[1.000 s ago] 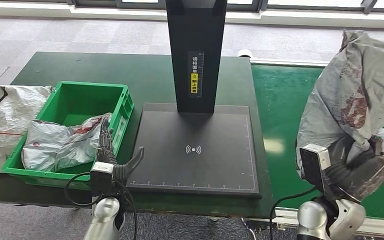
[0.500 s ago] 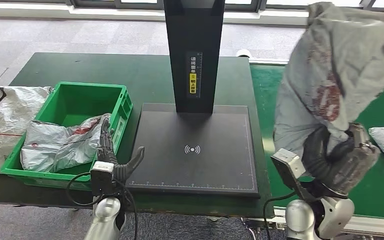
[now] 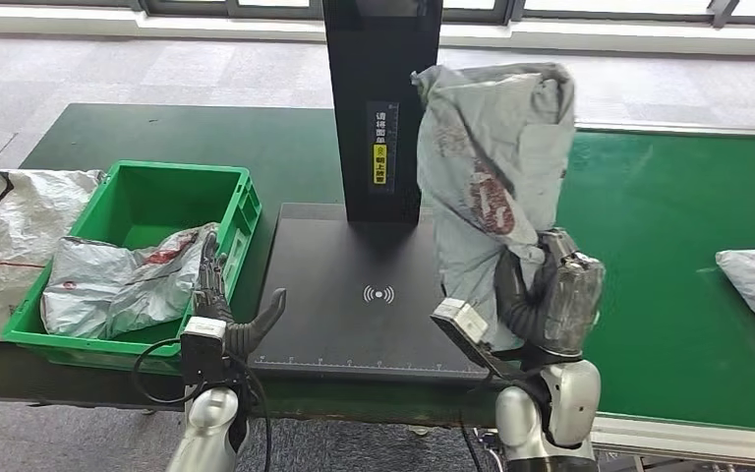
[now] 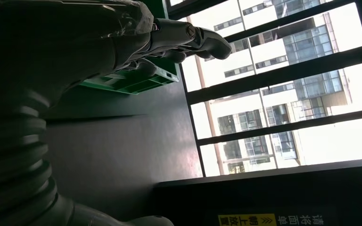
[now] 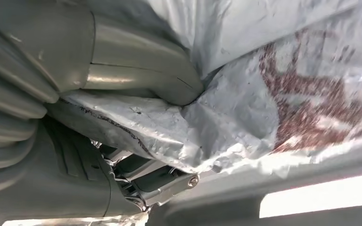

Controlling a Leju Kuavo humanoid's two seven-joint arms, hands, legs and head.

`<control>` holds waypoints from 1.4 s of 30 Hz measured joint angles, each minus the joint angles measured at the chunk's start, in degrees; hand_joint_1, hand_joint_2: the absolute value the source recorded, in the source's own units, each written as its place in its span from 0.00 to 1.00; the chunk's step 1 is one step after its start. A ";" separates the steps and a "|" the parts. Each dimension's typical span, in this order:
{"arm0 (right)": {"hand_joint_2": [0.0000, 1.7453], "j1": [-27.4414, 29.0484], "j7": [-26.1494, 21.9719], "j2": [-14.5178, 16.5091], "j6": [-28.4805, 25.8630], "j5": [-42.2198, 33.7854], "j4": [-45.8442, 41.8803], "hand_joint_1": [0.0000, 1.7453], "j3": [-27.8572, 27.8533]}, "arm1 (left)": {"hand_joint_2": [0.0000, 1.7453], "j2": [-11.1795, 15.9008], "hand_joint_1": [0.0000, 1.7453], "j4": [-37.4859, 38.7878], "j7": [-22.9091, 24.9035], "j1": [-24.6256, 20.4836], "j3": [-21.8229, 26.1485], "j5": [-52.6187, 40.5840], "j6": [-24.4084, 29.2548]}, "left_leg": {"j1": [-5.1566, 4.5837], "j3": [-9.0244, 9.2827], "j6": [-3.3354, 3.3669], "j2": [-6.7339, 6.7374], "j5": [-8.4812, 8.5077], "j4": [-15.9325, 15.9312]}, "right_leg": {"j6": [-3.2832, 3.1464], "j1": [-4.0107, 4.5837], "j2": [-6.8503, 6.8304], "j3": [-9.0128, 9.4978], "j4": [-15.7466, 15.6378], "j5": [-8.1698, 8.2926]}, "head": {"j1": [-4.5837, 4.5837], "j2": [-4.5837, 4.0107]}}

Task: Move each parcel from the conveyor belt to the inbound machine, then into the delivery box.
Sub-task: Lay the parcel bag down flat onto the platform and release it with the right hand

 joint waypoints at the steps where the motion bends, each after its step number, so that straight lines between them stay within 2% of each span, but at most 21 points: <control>1: 1.00 -0.37 0.53 0.00 0.01 0.55 1.91 1.00 0.82 | 1.00 0.00 0.00 0.04 0.00 -0.04 -0.02 0.03 0.08 | 0.01 0.00 0.00 -0.02 0.01 0.00 | 0.00 0.01 -0.03 0.01 0.00 0.00 | 0.00 0.00; 6: 1.00 -1.93 2.84 0.02 -0.02 1.88 10.29 1.00 3.92 | 1.00 -0.02 0.00 0.37 -0.01 -0.15 -0.22 0.11 0.36 | 0.03 0.00 -0.01 -0.04 0.02 0.00 | -0.01 0.03 -0.05 0.04 0.01 0.00 | 0.00 0.00; 11: 1.00 -3.03 2.92 0.08 -0.03 1.15 17.04 1.00 5.62 | 1.00 -0.01 0.00 0.41 -0.01 -0.13 -0.22 0.54 0.56 | 0.02 -0.03 -0.01 -0.08 0.01 0.00 | 0.00 0.01 -0.08 0.03 0.01 0.00 | 0.00 0.00; 24: 1.00 -4.74 3.59 0.37 -0.06 0.55 25.52 1.00 6.00 | 1.00 0.04 0.00 0.41 -0.01 -0.07 -0.30 0.91 0.61 | 0.02 -0.03 -0.01 -0.07 0.01 0.00 | 0.00 0.02 -0.07 0.03 0.01 0.00 | 0.00 0.00; 25: 1.00 -5.02 3.84 0.41 -0.07 0.59 26.31 0.83 6.00 | 1.00 0.05 0.00 0.41 0.00 -0.07 -0.31 0.91 0.60 | 0.02 -0.03 -0.01 -0.07 0.01 0.00 | 0.00 0.02 -0.07 0.03 0.01 0.00 | 0.00 0.00; 28: 1.00 -6.00 4.67 0.57 -0.08 0.66 28.66 0.09 6.00 | 1.00 0.09 0.00 0.41 -0.01 -0.07 -0.31 0.82 0.60 | 0.02 -0.03 -0.01 -0.07 0.02 0.00 | 0.00 0.02 -0.07 0.03 0.01 0.00 | 0.00 0.00; 29: 1.00 -6.39 4.89 0.66 -0.08 0.58 29.47 0.00 6.00 | 1.00 0.10 0.00 0.41 -0.01 -0.06 -0.31 0.79 0.63 | 0.02 -0.03 -0.01 -0.07 0.02 0.00 | 0.00 0.02 -0.07 0.02 0.01 0.00 | 0.00 0.00; 36: 1.00 -7.91 4.59 1.04 -0.11 -1.03 32.39 0.00 6.00 | 1.00 0.17 0.00 0.41 0.00 0.00 -0.31 0.76 0.73 | 0.02 -0.04 -0.01 -0.08 0.01 0.00 | 0.00 0.01 -0.07 0.02 0.01 0.00 | 0.00 0.00; 42: 1.00 -7.69 1.31 1.07 -0.22 -4.29 30.61 0.00 5.54 | 1.00 0.32 0.00 0.42 0.00 0.02 -0.31 0.76 0.74 | 0.02 -0.03 -0.01 -0.07 0.01 0.00 | 0.00 0.01 -0.06 -0.01 0.01 0.00 | 0.00 0.00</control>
